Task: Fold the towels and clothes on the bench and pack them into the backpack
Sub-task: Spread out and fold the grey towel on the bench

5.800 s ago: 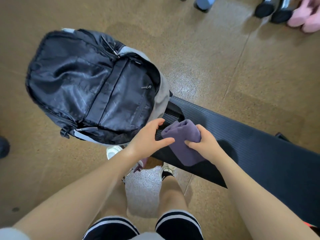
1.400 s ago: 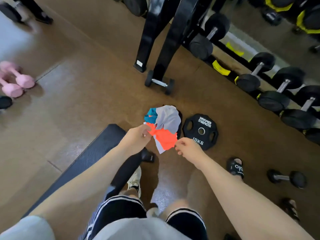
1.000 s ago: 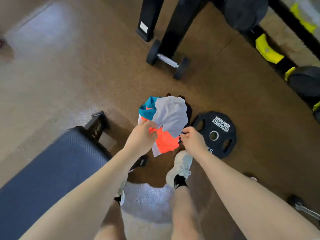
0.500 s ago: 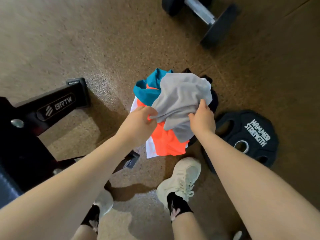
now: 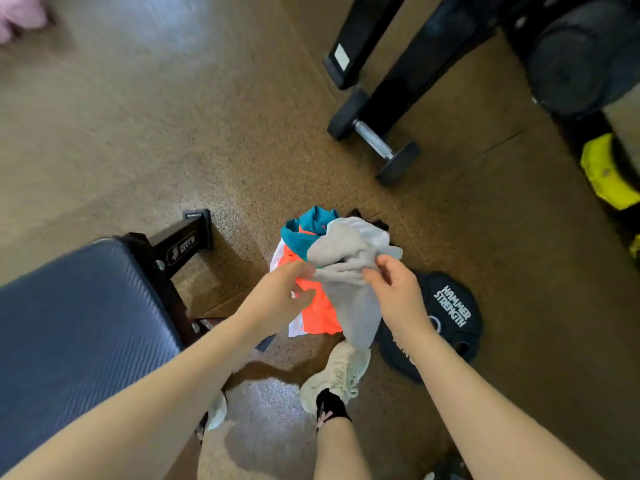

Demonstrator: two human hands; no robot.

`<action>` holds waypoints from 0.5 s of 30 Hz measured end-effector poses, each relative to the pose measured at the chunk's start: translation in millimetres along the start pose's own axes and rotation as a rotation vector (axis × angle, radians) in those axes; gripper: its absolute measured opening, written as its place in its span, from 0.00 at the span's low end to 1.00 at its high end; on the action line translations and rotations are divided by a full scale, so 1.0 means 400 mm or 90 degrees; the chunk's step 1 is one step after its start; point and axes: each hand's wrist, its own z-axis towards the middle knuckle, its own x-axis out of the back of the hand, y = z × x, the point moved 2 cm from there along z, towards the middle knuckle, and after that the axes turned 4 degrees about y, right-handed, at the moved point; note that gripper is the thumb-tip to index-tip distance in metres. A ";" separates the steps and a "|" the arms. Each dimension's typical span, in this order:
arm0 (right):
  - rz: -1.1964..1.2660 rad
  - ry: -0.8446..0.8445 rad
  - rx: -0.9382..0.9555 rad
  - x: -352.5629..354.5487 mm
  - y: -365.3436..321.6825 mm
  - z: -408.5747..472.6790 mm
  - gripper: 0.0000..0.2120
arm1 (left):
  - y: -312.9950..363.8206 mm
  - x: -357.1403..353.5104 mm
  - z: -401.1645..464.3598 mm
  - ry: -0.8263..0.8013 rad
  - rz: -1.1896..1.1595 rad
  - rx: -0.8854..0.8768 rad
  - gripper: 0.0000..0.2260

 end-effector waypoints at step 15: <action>0.006 -0.170 -0.007 0.019 -0.683 -0.497 0.09 | 0.204 0.606 -0.556 0.080 0.020 -0.275 0.06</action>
